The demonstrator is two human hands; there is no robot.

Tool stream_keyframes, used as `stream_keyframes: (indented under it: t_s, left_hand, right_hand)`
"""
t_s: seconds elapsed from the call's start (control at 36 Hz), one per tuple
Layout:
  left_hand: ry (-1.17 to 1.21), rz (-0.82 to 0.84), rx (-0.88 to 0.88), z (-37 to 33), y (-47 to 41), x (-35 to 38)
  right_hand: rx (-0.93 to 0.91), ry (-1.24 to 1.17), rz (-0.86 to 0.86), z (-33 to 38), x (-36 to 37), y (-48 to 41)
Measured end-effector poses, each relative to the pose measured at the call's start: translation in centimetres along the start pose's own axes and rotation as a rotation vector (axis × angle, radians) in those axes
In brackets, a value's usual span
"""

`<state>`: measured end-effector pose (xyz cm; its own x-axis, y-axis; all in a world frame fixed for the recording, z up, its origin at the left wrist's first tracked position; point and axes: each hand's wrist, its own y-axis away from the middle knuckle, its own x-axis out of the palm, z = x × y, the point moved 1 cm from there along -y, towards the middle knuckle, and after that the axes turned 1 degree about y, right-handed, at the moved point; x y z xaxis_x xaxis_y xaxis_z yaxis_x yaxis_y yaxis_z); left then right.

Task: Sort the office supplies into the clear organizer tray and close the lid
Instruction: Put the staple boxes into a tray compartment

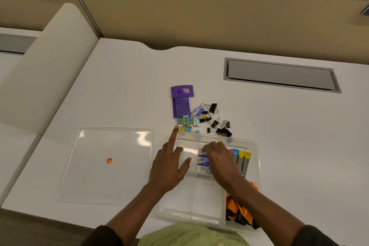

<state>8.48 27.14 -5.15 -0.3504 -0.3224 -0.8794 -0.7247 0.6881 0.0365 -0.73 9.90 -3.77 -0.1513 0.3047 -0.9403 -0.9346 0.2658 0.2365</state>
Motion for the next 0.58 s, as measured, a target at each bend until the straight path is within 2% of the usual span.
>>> stream_keyframes:
  t_s: [0.14, 0.22, 0.31, 0.39, 0.47, 0.58]
  left_hand:
    - [0.004, 0.002, -0.003, 0.0, 0.0, -0.1]
    - [0.015, -0.004, 0.005, 0.0, 0.0, -0.2]
    - [0.018, -0.002, 0.009, 0.2, 0.0, 0.0]
    - [0.029, 0.003, 0.0, 0.3, 0.0, 0.0]
    - [0.04, 0.01, 0.002, 0.2, -0.1, 0.0]
    - [0.043, 0.025, -0.005, 0.2, -0.1, 0.0]
  right_hand:
    - [-0.036, 0.02, 0.037, 0.1, -0.9, -0.1]
    - [0.002, 0.03, -0.094, 0.3, -2.9, -0.5]
    - [-0.006, -0.084, -0.271, 0.3, -5.3, -2.3]
    - [-0.006, -0.157, -0.335, -0.6, -7.0, -6.1]
    - [-0.036, -0.077, -0.289, -2.1, -6.9, -10.5]
    - [-0.163, 0.045, -0.163, -3.0, -6.3, -14.9]
